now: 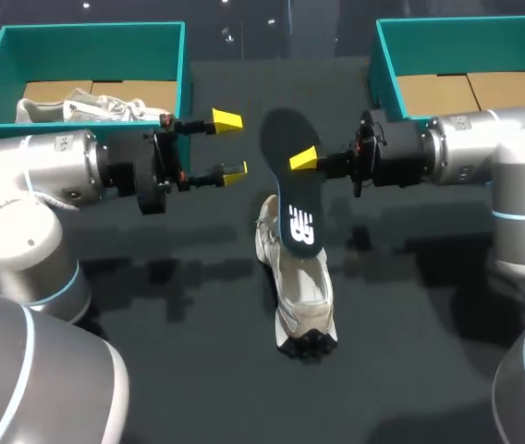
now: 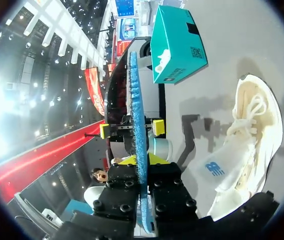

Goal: Take the shoe out of the shoebox, open the shoe tongue, remove and reinsert the insole, then place the shoe into the shoebox

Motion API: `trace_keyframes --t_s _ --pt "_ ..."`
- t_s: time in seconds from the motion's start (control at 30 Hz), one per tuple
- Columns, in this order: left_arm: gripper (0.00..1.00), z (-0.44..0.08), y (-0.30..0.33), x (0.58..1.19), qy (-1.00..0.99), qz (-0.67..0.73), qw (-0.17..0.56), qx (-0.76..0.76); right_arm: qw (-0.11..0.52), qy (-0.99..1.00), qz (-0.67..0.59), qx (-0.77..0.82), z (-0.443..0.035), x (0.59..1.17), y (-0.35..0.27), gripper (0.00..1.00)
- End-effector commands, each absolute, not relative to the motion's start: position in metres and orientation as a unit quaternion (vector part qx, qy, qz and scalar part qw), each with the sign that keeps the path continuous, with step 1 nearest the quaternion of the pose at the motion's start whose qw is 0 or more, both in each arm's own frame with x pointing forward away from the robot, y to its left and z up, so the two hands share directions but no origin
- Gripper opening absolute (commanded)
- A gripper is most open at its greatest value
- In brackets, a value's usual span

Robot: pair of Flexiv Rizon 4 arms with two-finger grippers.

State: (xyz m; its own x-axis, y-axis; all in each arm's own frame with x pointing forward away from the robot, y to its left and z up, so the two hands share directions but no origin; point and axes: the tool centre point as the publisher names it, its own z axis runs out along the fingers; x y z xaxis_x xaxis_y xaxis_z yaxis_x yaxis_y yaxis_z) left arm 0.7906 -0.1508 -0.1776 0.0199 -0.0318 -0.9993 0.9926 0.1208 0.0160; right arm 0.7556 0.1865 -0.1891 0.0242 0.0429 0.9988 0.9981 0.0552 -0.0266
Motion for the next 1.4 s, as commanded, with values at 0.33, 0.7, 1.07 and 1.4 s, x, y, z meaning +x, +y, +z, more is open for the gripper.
trace_keyframes --t_s 0.33,0.7,1.07,1.4 --pt "0.70 -0.178 -0.178 0.794 0.542 -0.457 0.507 0.490 0.504 -0.518 -0.474 -0.502 -0.188 0.747 0.196 0.00" --pt "0.46 -0.185 -0.196 0.791 0.552 -0.451 0.502 0.489 0.510 -0.517 -0.473 -0.499 -0.189 0.745 0.202 0.00" --pt "0.31 -0.192 -0.207 0.791 0.564 -0.448 0.498 0.483 0.508 -0.515 -0.478 -0.500 -0.191 0.747 0.205 0.00" --pt "0.00 -0.197 -0.213 0.793 0.569 -0.446 0.494 0.482 0.512 -0.514 -0.478 -0.495 -0.191 0.749 0.205 0.00"
